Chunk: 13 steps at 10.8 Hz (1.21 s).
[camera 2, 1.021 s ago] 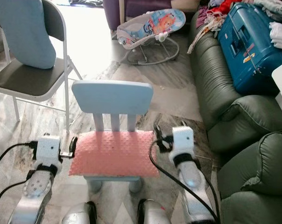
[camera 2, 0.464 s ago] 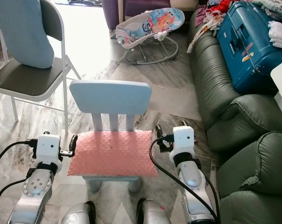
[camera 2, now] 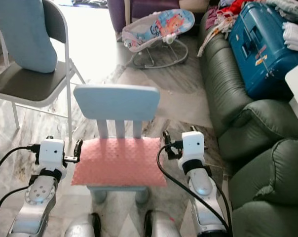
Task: Move the pillow to the sofa
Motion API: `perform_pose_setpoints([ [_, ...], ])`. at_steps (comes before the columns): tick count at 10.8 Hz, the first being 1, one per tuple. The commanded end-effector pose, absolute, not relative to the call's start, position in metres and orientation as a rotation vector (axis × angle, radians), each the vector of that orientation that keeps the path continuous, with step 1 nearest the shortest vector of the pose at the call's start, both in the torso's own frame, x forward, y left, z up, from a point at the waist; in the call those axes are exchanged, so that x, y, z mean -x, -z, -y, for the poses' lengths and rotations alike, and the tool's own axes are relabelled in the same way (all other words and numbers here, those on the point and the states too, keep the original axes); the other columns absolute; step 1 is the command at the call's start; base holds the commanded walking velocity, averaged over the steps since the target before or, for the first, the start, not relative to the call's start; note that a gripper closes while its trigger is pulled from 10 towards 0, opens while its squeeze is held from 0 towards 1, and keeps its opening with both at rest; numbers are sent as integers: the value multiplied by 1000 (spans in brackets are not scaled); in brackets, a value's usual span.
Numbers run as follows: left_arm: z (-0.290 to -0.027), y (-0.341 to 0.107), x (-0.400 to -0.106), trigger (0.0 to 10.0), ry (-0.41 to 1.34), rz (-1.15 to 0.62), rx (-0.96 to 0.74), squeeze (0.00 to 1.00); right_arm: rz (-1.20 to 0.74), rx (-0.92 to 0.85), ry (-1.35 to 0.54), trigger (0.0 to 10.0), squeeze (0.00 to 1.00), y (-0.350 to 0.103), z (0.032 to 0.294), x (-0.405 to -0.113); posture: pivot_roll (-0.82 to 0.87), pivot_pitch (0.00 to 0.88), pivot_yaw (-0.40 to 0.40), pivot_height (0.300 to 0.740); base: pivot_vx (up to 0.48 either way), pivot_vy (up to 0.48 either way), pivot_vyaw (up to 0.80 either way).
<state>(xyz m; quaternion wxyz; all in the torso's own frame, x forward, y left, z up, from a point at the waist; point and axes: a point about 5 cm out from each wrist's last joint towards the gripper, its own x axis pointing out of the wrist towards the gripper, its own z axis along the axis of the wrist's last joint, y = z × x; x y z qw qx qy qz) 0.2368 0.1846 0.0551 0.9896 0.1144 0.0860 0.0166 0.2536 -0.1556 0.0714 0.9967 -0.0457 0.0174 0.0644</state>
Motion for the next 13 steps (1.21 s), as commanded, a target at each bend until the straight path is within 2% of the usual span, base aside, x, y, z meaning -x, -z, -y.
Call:
perform_pose_setpoints([
  [1, -185, -54, -235, 10000, -31, -187, -227, 0, -50, 86, -126, 10000, 0, -68, 157, -252, -23, 146, -58, 682, 0, 0, 0],
  [7, -181, -55, -238, 10000, -30, -182, -221, 0, -48, 83, -142, 10000, 0, -68, 154, -253, -25, 159, -58, 593, 0, 0, 0],
  [13, -189, -63, -239, 10000, -114, -153, -244, 0, -67, 81, -217, 10000, 0, -65, 151, -253, -8, 162, -82, 593, 0, 0, 0],
])
